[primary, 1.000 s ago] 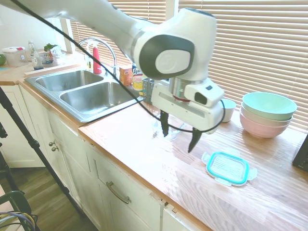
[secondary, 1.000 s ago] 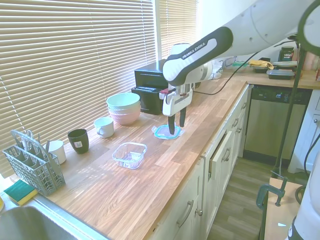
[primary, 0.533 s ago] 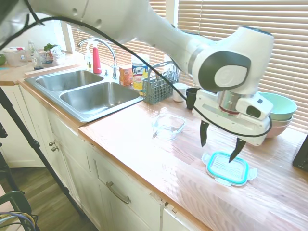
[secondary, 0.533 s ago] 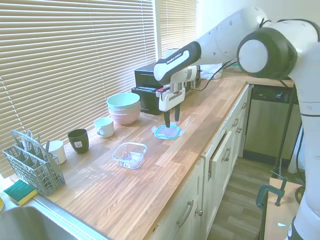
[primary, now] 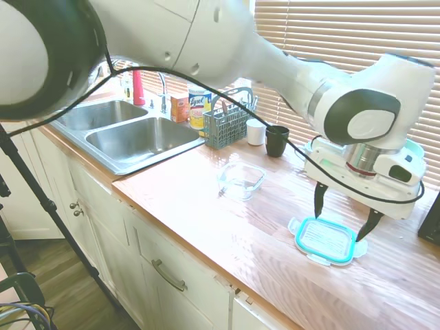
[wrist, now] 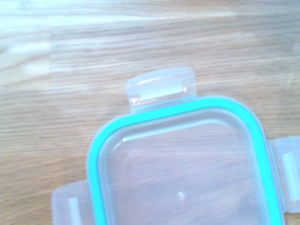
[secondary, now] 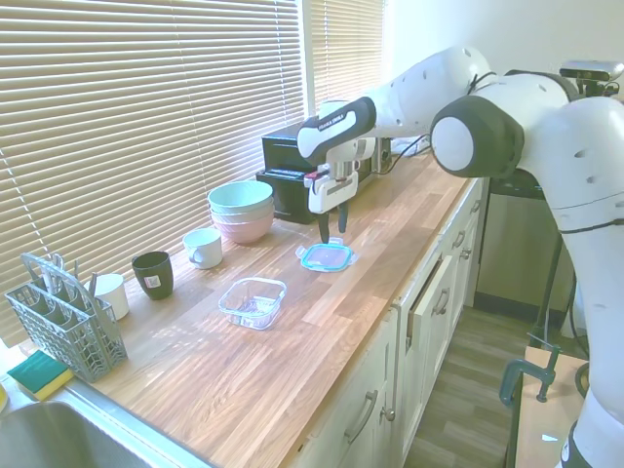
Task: Cover the lid of the food container
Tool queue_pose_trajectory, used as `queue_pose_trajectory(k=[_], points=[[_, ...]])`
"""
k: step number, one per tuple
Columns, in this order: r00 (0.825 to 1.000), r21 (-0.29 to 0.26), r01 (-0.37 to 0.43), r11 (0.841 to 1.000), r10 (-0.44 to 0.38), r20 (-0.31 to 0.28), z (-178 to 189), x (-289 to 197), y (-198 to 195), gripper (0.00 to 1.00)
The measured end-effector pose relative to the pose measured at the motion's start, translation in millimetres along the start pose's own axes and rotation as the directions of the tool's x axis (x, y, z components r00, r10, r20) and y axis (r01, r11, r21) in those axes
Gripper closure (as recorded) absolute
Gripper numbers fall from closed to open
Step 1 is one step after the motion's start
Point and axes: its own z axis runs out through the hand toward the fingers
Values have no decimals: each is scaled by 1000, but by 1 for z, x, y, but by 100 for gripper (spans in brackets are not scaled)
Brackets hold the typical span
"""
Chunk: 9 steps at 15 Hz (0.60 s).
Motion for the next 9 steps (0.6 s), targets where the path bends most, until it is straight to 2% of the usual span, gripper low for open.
queue_pose_trajectory(k=[6,9], points=[[999,21,-34,999,34,22,12,33,23,0],[998,47,-43,998,41,41,18,40,22,0]])
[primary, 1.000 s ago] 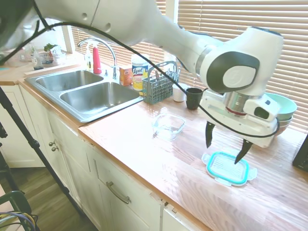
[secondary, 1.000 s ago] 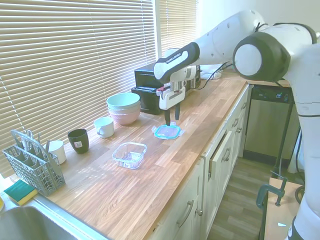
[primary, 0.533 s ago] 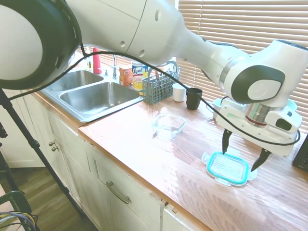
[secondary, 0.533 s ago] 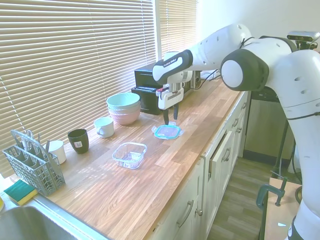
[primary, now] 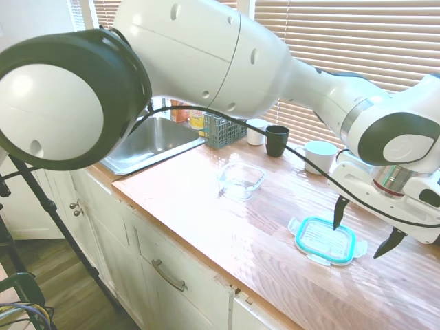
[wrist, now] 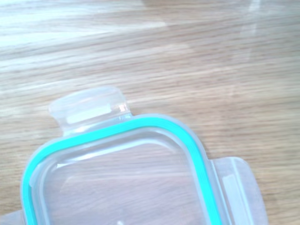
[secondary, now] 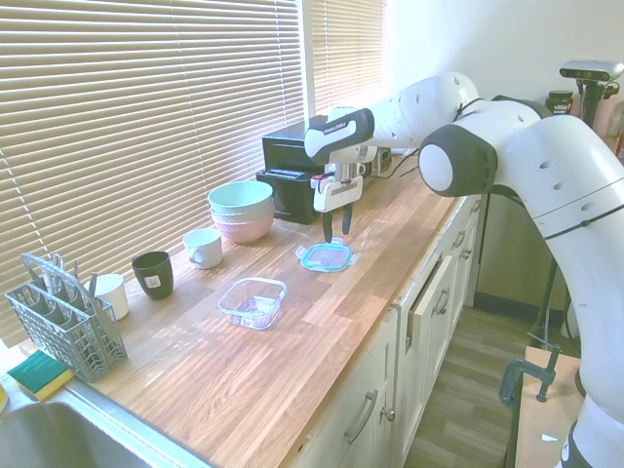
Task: Cover the lid of the food container
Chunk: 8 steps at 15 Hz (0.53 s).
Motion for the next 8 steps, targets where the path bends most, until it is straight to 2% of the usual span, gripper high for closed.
queue_pose_trajectory(k=[8], points=[[999,31,-24,999,22,47,15,15,-6,0]])
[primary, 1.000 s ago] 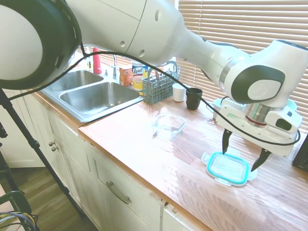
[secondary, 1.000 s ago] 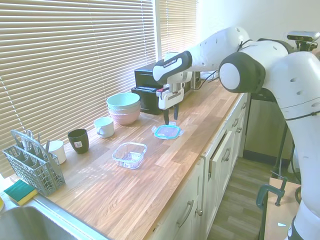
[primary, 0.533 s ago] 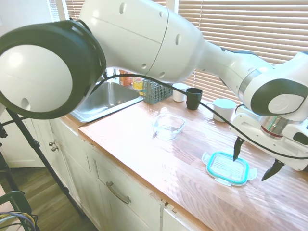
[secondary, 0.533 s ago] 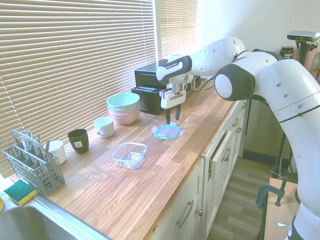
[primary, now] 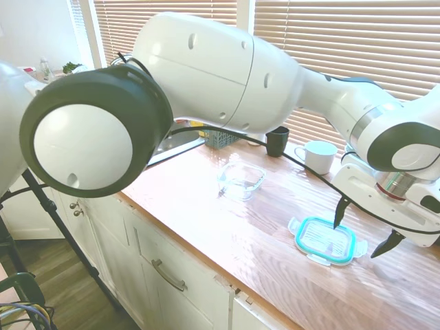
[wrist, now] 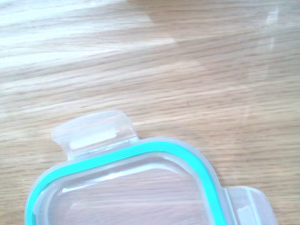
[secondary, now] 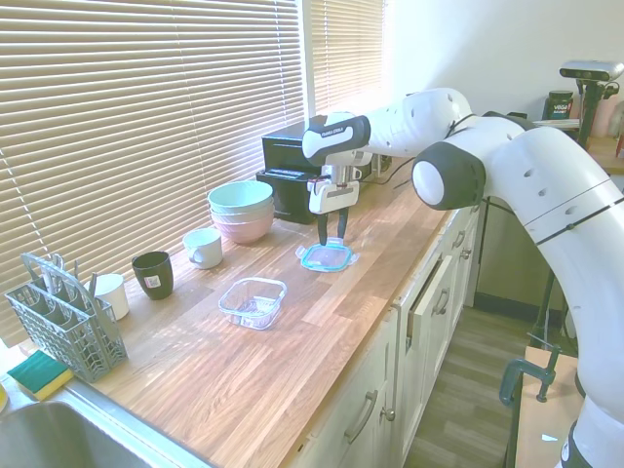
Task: Cover the lid of the food container
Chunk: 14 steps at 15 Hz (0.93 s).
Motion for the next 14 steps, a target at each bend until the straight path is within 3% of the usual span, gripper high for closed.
queue_pose_trajectory(k=[10,11,14], points=[[999,5,-2,1000,2,34,12,5,-20,0],[999,4,-1,1000,1,35,12,5,-21,100],[999,4,0,1000,0,36,12,5,-21,100]])
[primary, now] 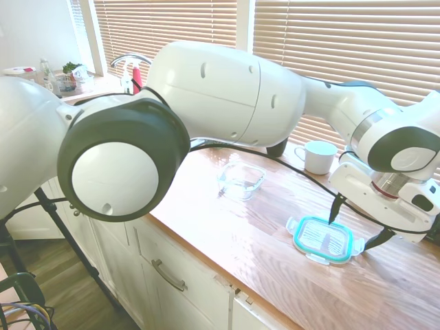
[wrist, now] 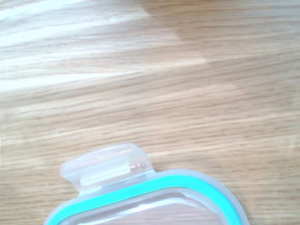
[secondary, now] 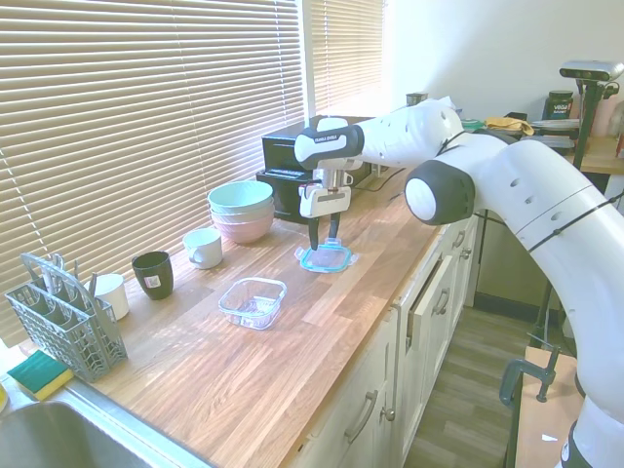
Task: Cover the lid of the food container
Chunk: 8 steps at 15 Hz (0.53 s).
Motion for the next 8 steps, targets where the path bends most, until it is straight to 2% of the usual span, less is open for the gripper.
queue_pose_trajectory(k=[8], points=[[1000,-9,-5,1000,5,-4,3,5,6,100]])
